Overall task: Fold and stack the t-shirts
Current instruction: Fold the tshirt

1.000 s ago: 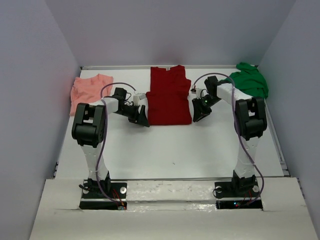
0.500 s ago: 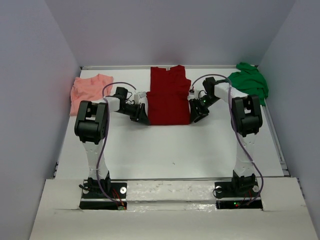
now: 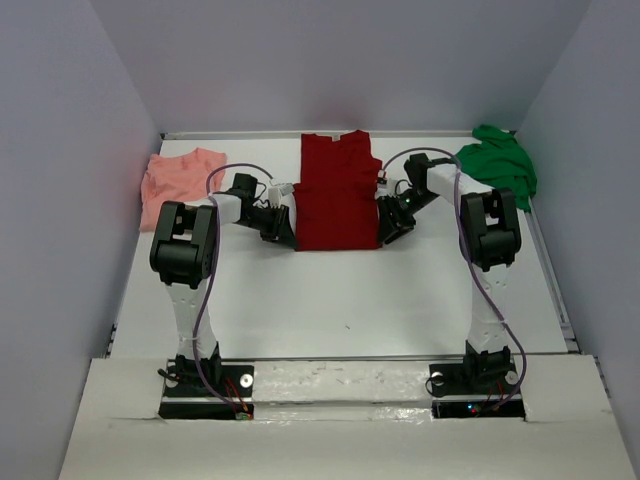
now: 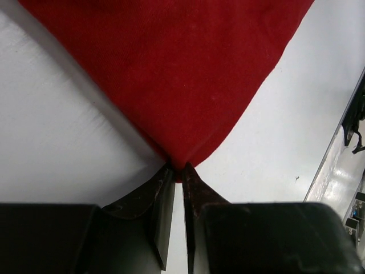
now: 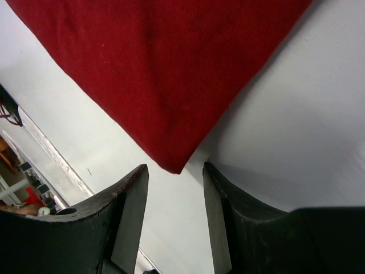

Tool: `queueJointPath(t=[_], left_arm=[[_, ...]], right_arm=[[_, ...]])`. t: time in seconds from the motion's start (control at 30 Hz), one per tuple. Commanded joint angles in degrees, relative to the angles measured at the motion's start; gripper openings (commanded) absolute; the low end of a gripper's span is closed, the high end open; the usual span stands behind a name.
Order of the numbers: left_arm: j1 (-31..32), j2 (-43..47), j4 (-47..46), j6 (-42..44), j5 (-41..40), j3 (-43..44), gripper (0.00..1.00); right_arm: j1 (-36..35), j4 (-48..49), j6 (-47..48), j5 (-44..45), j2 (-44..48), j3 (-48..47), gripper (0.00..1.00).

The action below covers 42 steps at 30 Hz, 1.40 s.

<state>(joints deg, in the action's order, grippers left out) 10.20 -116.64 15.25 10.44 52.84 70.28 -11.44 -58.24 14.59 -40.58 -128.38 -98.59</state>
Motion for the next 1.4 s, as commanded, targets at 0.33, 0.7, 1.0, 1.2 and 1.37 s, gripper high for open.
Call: queueJointPath(t=[0.33, 0.7, 1.0, 1.2, 1.37], left_arm=[[0.44, 1.94, -1.18, 0.2, -4.41, 0.21, 0.22], [0.53, 2.12, -1.01, 0.2, -4.5, 0.3, 0.09], [0.44, 2.82, -0.83, 0.46, -4.5, 0.12, 0.06], [0.44, 3.44, -0.31, 0.99, -5.2, 0.03, 0.02], [0.53, 5.89, 2.59, 2.48, -4.32, 0.21, 0.0]], right_arm=[[-0.16, -1.09, 1.06, -3.89, 1.02, 0.24, 0.43], [-2.44, -1.97, 1.76, -4.42, 0.14, 0.32, 0.41], [-2.97, -1.79, 2.2, -4.07, 1.11, 2.43, 0.16], [-2.97, -1.62, 2.37, -2.58, 2.34, 3.4, 0.0], [-2.97, -1.7, 2.64, -1.52, 4.88, 4.63, 0.0]])
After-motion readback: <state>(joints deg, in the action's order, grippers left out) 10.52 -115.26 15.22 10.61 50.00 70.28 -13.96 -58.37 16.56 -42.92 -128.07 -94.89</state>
